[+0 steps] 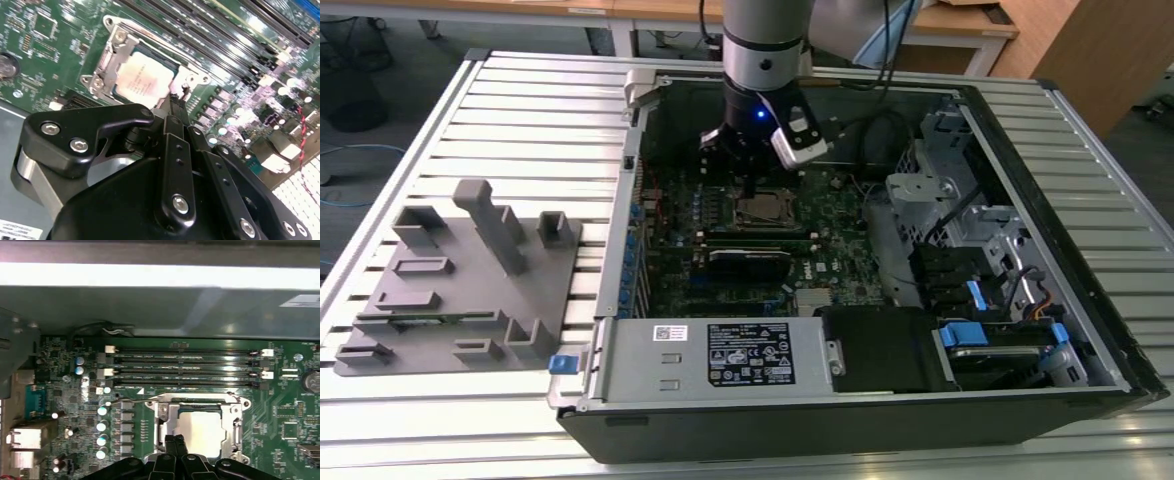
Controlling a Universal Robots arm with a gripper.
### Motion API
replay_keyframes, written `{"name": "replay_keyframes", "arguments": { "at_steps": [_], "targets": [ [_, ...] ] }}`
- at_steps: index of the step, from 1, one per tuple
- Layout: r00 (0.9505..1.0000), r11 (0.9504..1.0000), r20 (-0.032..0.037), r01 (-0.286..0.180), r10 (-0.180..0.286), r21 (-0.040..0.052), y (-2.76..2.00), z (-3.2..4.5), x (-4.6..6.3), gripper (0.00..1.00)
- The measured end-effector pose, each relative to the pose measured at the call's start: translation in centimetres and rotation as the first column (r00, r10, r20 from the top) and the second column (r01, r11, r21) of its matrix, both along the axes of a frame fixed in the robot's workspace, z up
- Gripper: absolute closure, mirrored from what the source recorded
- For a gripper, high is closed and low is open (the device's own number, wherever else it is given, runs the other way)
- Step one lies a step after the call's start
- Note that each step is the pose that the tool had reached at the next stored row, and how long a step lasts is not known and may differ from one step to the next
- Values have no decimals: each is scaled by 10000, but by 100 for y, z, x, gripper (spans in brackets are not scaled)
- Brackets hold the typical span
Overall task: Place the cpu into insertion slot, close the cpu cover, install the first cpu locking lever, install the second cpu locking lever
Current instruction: 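Close the cpu cover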
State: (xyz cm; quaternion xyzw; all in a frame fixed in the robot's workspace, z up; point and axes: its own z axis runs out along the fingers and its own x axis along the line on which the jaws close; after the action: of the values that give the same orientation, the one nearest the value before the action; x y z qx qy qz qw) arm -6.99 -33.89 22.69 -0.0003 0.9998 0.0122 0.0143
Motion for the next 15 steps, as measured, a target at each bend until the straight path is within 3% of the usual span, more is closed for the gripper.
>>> {"name": "replay_keyframes", "arguments": {
  "at_steps": [10, 15],
  "targets": [
    [10000, 10000, 0, 0, 0, 0, 0, 0, 227, 89],
    [10000, 10000, 1, 1, -1, 1, 0, 0, 258, 89]
  ]
}}
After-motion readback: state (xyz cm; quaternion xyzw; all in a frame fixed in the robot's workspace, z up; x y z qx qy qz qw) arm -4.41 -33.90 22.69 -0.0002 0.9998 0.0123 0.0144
